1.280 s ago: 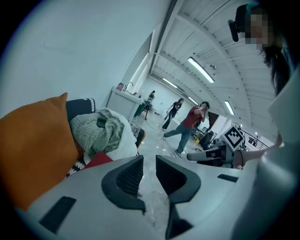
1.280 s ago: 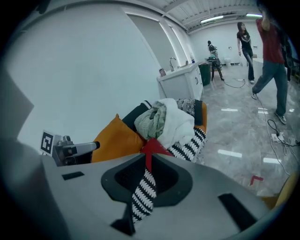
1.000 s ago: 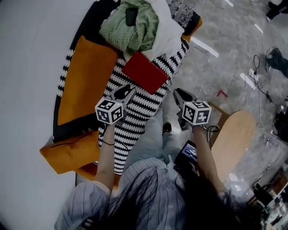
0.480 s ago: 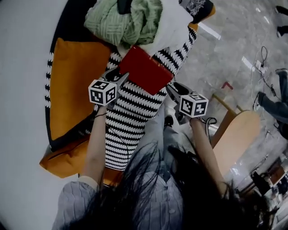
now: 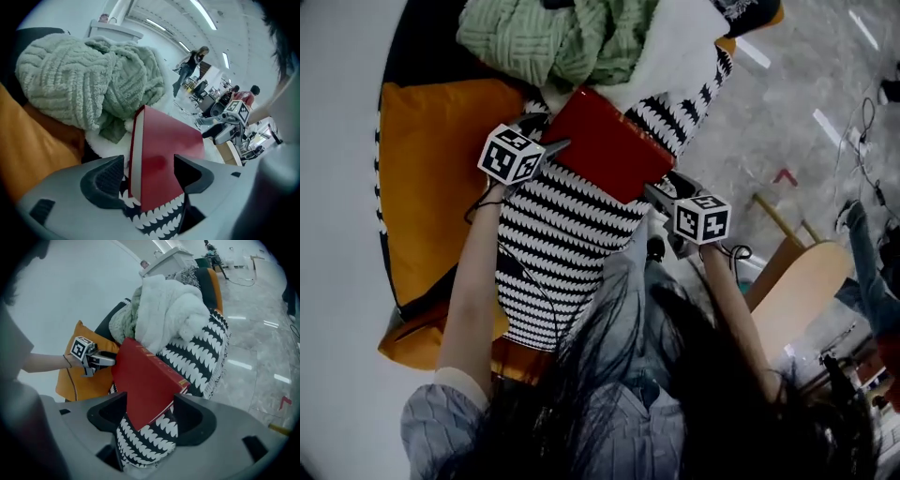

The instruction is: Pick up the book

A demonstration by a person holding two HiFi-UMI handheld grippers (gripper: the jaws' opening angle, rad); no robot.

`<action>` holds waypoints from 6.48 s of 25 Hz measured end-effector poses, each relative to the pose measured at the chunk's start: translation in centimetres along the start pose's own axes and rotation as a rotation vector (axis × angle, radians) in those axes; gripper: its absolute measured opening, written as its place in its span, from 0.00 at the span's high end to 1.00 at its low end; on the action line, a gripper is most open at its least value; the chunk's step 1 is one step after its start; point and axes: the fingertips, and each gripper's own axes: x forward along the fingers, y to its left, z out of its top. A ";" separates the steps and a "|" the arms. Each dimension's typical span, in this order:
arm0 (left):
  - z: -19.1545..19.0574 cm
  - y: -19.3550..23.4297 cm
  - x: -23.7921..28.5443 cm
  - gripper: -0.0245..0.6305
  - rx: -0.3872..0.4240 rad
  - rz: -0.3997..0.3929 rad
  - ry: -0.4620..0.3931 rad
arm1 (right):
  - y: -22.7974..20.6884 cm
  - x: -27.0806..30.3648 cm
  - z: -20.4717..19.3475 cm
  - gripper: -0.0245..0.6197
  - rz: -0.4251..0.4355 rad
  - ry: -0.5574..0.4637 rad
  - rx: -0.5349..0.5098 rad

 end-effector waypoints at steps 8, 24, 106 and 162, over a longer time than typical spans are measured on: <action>0.7 0.1 2.9 0.40 -0.168 -0.338 0.035 | -3.3 2.3 1.1 0.50 -0.016 -0.027 0.192; -2.4 -2.0 7.8 0.39 -0.137 -0.426 0.212 | -7.0 4.5 -0.4 0.50 0.021 -0.042 0.385; -8.3 -52.1 -29.9 0.47 -0.677 -0.148 -0.818 | 17.4 -45.0 -14.0 0.60 0.187 -0.421 -0.110; -37.3 -48.5 -44.0 0.47 -0.869 -0.398 -0.879 | 41.9 -35.6 -34.7 0.61 -0.034 -0.446 -0.147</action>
